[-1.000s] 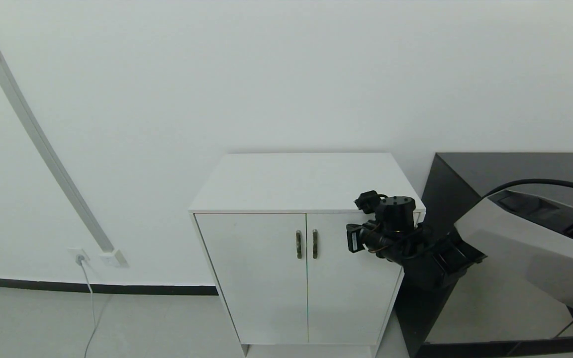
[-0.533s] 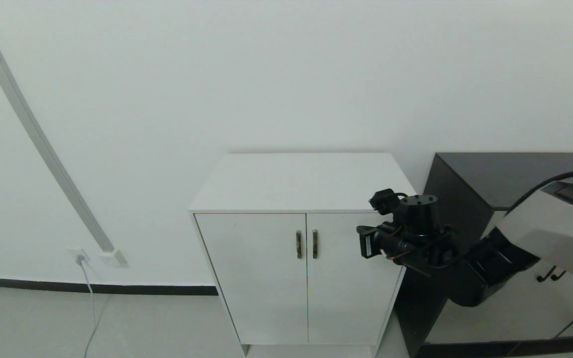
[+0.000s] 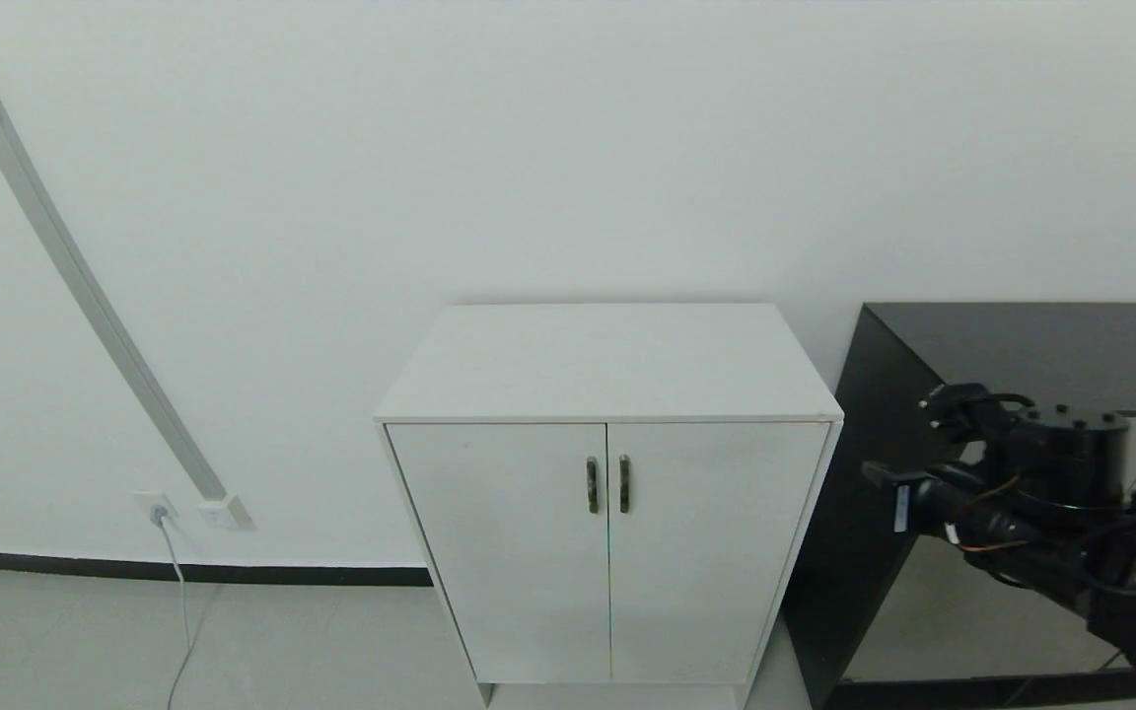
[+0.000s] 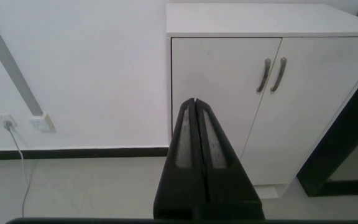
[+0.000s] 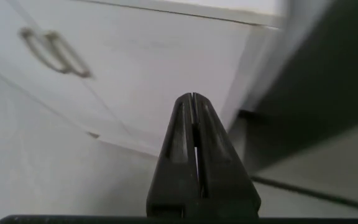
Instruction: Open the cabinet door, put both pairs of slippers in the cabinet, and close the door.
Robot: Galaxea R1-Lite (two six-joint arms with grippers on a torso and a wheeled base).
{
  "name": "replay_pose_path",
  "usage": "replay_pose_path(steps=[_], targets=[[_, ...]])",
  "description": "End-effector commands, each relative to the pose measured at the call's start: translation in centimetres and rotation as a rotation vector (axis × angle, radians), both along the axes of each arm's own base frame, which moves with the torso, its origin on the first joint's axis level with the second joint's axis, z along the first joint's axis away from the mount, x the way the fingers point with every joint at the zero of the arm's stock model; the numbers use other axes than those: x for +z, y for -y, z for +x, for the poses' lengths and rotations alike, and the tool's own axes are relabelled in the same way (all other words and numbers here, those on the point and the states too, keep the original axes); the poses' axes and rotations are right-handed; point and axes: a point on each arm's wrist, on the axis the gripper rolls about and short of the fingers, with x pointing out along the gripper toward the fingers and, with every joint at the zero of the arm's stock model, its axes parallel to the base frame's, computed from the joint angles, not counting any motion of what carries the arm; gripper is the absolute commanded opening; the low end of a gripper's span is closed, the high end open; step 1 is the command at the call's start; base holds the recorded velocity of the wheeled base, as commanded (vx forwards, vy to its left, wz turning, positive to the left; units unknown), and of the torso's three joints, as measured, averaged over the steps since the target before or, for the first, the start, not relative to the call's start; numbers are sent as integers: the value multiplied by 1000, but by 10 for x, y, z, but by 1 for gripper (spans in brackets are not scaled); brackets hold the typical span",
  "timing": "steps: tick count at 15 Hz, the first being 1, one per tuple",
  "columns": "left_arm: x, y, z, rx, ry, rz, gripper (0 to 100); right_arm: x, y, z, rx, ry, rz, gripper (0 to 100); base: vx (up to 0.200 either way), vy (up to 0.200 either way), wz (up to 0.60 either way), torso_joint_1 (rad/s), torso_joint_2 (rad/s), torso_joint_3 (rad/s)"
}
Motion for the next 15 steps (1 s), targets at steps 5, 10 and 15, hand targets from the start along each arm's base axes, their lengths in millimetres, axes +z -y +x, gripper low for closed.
replay_pose_path(steps=[5, 10, 15], targets=[[0, 0, 0, 0, 0, 0, 0, 10, 82, -81, -436, 22, -43, 0, 0, 0, 0, 0, 0, 0], [0, 0, 0, 0, -2, 0, 0, 11, 98, -148, -575, 95, -34, 0, 0, 0, 0, 0, 0, 0], [0, 0, 0, 0, 0, -2, 0, 12, 91, -208, -567, 120, -26, 0, 0, 0, 0, 0, 0, 0]])
